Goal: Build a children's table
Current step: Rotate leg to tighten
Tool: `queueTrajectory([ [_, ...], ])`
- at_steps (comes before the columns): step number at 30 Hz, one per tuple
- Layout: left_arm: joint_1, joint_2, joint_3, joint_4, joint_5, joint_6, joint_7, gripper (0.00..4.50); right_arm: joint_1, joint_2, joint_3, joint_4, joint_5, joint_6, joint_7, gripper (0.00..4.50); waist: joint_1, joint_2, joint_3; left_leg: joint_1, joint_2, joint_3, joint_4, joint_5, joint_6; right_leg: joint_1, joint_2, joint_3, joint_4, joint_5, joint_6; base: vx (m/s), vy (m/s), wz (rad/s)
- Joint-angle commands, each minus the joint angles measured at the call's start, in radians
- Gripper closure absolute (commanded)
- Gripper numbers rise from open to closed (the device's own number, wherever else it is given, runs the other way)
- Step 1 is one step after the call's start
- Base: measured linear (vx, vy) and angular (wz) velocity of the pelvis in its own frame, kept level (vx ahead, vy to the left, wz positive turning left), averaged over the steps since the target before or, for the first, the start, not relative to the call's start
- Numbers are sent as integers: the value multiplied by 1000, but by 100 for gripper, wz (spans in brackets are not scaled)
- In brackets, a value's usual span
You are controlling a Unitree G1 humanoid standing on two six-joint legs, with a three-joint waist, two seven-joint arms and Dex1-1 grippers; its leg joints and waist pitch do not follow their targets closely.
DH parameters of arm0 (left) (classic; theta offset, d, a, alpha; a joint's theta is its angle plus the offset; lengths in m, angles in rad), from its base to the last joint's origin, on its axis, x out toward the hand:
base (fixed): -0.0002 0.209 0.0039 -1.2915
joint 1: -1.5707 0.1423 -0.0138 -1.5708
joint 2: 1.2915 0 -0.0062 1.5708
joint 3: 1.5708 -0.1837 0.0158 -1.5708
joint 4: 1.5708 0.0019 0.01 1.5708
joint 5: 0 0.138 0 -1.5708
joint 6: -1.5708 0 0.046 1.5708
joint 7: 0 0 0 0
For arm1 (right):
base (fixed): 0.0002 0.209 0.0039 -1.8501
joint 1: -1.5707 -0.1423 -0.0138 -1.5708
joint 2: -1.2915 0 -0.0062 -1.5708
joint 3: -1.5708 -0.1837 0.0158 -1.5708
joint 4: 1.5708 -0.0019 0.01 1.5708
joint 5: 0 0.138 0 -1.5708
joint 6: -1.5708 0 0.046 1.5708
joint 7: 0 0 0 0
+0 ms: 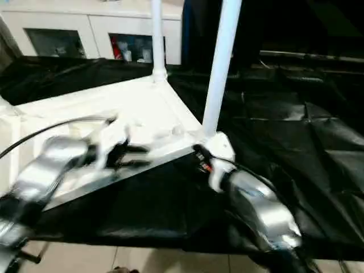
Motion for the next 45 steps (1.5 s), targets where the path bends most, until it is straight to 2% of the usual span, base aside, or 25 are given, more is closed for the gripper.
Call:
queueTrajectory([
  [1,48,37,2,-130,-17,98,4,221,-84,43,-14,145,-14,-49,-51,158,-2,-5,-58,33,66,-38,-81,-238,-37,20,-70,46,-69,-164,-234,0,0,0],
  [2,54,40,2,-140,-19,106,3,219,-92,48,-15,158,-13,-53,-53,160,-1,2,-61,36,67,-39,-78,-236,-40,19,-74,46,-64,-154,-240,0,0,0],
  [4,95,66,0,-203,-20,157,-1,204,-160,86,-28,266,-14,-90,-70,187,3,-9,-61,34,65,-36,-75,-209,-36,22,-74,47,-60,-137,-237,0,0,0],
  [5,112,80,-4,-233,-17,187,1,190,-194,102,-38,324,-16,-111,-74,199,2,-6,-58,32,63,-35,-78,-199,-34,22,-70,47,-63,-135,-232,0,0,0],
  [6,127,94,-8,-260,-13,213,3,181,-226,116,-47,377,-19,-132,-79,204,0,-2,-64,37,64,-35,-73,-178,-39,20,-70,47,-53,-90,-238,0,0,0],
  [7,144,111,-16,-286,-6,240,6,179,-268,132,-65,450,-20,-160,-96,208,1,-4,-65,37,62,-32,-72,-159,-39,21,-64,44,-52,-59,-238,0,0,0],
  [8,152,117,-18,-295,-3,249,8,178,-286,138,-76,480,-17,-169,-106,217,-2,-23,-64,35,61,-30,-71,-146,-31,23,-63,44,-51,-42,-242,0,0,0],
  [9,164,127,-22,-304,6,258,14,175,-312,146,-95,526,-15,-186,-135,231,5,-15,-65,33,60,-31,-68,-128,-21,27,-69,46,-48,-30,-244,0,0,0],
  [11,185,144,-31,-307,52,269,50,152,-362,152,-139,616,-12,-225,-216,248,5,-22,-64,36,59,-28,-68,-118,-19,24,-62,45,-48,-25,-236,0,0,0],
  [12,185,144,-31,-307,52,269,50,142,-362,152,-139,616,-12,-225,-216,261,4,-22,-64,34,58,-29,-68,-118,-22,25,-62,45,-46,-24,-229,0,0,0],
  [14,195,154,-40,-289,99,264,90,130,-390,155,-183,667,5,-250,-282,283,5,-25,-65,35,58,-28,-67,-127,-35,25,-62,45,-44,-22,-218,0,0,0],
  [15,195,154,-40,-289,99,264,90,130,-390,155,-183,667,5,-250,-282,283,5,-25,-65,36,57,-29,-67,-131,-39,25,-61,45,-44,-24,-215,0,0,0],
  [17,207,168,-56,-276,137,264,120,108,-410,155,-231,713,24,-278,-355,294,5,-27,-65,36,57,-29,-67,-148,-44,24,-61,45,-44,-25,-210,0,0,0],
  [18,214,173,-59,-277,144,269,129,98,-415,152,-249,730,29,-293,-386,305,5,-32,-65,34,57,-29,-66,-156,-44,24,-63,46,-44,-37,-210,0,0,0],
  [21,225,188,-73,-293,155,294,163,85,-448,138,-302,828,36,-365,-454,327,10,-30,-61,38,58,-27,-66,-205,-58,16,-62,48,-50,-102,-199,0,0,0],
  [22,225,188,-73,-293,155,294,163,77,-448,138,-302,828,36,-365,-454,338,13,-31,-60,38,57,-27,-66,-221,-65,15,-62,48,-51,-122,-192,0,0,0],
  [24,212,186,-73,-277,182,288,197,55,-467,115,-355,898,44,-414,-511,363,17,-30,-61,39,57,-28,-66,-240,-74,12,-61,48,-51,-146,-180,0,0,0],
  [26,210,185,-72,-274,187,285,201,47,-468,111,-360,904,44,-419,-518,375,23,-30,-61,42,56,-28,-65,-256,-81,10,-60,49,-53,-161,-172,0,0,0],
  [29,196,178,-67,-255,205,261,225,32,-462,73,-380,928,41,-439,-548,396,25,-32,-63,37,53,-30,-65,-242,-79,13,-58,46,-51,-142,-162,0,0,0],
  [30,193,177,-67,-251,206,256,229,12,-462,62,-384,937,41,-446,-556,415,26,-33,-65,38,53,-29,-62,-237,-78,13,-58,47,-49,-128,-164,0,0,0],
  [34,197,172,-65,-268,184,256,247,1,-466,3,-407,992,34,-486,-561,443,28,-35,-68,32,51,-28,-57,-216,-68,19,-57,44,-44,-92,-173,0,0,0],
  [39,213,172,-30,-253,162,191,263,1,-467,-99,-439,1040,26,-499,-555,443,32,-38,-70,27,47,-26,-50,-178,-39,24,-53,42,-42,-50,-186,0,0,0],
  [41,224,167,-7,-255,147,170,266,1,-468,-126,-430,1052,14,-503,-542,443,31,-41,-71,24,46,-25,-48,-169,-31,26,-53,41,-40,-40,-190,0,0,0],
  [43,239,166,22,-263,123,145,270,1,-470,-148,-421,1063,5,-507,-524,443,28,-38,-71,21,46,-26,-46,-164,-21,26,-54,40,-41,-38,-199,0,0,0],
  [45,244,167,30,-266,116,139,268,1,-469,-151,-421,1065,4,-507,-520,443,27,-40,-71,23,47,-26,-45,-174,-18,25,-52,39,-42,-46,-202,0,0,0],
])
